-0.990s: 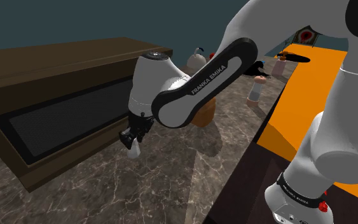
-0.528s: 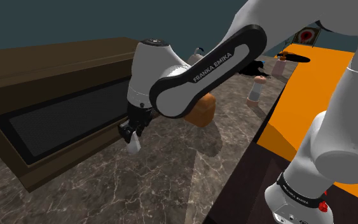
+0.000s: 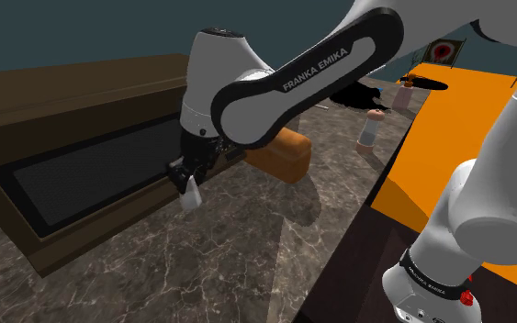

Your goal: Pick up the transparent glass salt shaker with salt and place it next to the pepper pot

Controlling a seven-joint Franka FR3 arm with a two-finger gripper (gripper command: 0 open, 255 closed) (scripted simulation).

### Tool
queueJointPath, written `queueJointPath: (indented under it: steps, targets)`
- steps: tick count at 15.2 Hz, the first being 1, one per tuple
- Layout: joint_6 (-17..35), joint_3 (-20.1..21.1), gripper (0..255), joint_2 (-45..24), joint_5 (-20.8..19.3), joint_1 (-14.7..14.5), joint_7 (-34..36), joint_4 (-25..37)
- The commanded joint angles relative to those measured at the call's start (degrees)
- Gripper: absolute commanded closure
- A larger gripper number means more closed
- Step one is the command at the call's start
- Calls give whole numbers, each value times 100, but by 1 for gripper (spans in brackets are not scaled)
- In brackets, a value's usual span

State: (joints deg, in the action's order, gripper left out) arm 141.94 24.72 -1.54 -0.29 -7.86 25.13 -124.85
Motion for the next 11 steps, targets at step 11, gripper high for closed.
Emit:
queueJointPath:
  steps: [11]
  targets:
    - [-915, -23, 255, 435, 259, 18, -171, 516]
